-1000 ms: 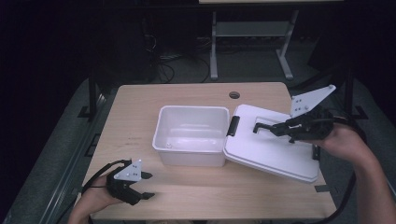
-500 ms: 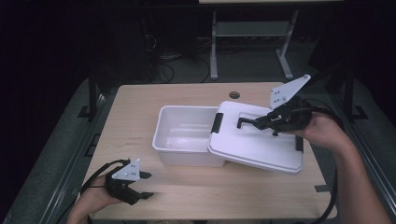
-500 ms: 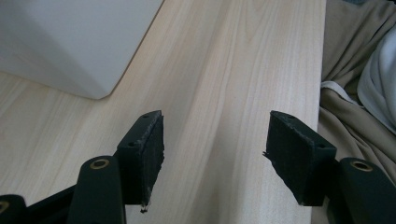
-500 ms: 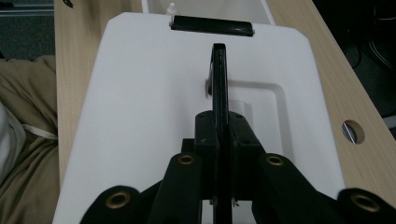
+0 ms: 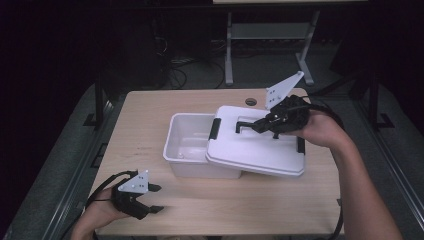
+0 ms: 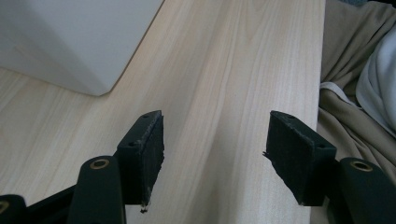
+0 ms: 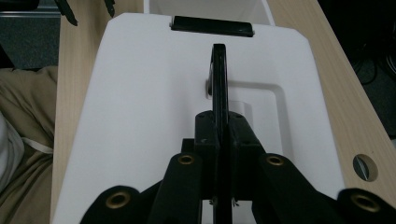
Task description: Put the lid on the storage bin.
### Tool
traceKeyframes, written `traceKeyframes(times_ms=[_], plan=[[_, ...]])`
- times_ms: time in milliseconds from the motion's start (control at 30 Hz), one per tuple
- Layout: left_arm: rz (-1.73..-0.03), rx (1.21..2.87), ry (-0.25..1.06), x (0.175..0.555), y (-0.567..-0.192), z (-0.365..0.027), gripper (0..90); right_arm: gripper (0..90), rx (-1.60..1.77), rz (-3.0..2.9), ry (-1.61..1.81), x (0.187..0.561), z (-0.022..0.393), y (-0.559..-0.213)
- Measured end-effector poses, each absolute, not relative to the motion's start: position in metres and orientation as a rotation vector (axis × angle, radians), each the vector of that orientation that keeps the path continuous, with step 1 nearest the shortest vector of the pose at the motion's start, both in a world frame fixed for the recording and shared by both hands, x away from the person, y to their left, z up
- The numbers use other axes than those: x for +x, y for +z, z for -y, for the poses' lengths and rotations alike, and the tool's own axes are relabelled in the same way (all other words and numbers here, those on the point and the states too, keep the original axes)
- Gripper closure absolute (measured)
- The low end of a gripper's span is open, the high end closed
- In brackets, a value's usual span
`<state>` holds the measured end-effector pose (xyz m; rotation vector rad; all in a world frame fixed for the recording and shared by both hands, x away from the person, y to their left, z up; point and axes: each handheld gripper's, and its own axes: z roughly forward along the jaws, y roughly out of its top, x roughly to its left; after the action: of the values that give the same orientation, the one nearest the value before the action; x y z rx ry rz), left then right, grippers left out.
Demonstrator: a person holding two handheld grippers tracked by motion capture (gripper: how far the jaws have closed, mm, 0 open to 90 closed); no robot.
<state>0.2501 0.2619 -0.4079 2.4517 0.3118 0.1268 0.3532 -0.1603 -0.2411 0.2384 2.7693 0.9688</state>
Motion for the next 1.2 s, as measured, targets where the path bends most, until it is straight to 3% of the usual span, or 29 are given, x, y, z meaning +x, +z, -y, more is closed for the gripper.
traceKeyframes(times_ms=[1200], plan=[[-0.316,2.451,0.111,0.252,-0.410,-0.263,36.6,83.6,0.096,-2.832,0.957,0.383,0.085,-0.239]])
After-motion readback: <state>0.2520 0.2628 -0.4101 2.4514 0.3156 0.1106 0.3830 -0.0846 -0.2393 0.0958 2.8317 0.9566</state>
